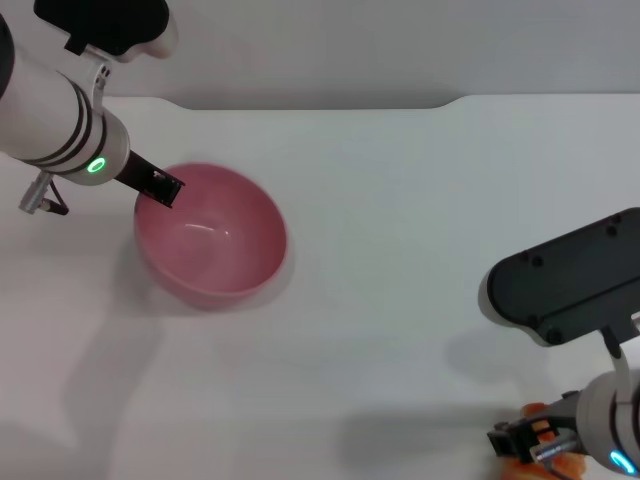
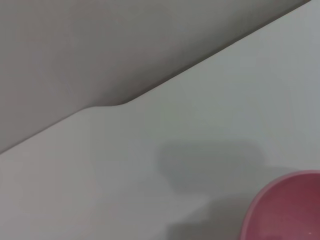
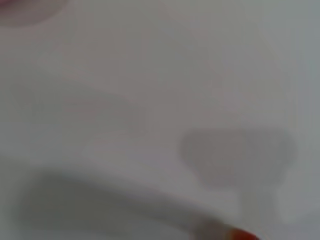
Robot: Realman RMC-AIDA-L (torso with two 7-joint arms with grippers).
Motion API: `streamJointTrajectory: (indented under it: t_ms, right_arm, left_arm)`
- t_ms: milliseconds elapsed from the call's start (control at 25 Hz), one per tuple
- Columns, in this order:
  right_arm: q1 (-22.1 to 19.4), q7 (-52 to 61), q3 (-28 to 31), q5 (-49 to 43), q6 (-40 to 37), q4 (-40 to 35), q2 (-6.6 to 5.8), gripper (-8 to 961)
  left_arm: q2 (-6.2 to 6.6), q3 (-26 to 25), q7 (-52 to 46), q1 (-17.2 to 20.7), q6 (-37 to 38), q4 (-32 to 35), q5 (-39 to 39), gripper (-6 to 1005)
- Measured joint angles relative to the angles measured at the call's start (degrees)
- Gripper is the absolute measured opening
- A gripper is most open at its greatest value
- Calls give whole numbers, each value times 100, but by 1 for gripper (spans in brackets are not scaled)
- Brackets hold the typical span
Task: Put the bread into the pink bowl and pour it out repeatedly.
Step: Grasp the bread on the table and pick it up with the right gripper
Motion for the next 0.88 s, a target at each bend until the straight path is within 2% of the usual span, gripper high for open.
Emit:
streamJointTrajectory:
  t_ms: [880]
  right_arm:
    - [21, 148, -160, -15, 208, 270, -1, 753]
  left_arm:
    - [-4, 27, 66, -92, 8, -6, -181, 46]
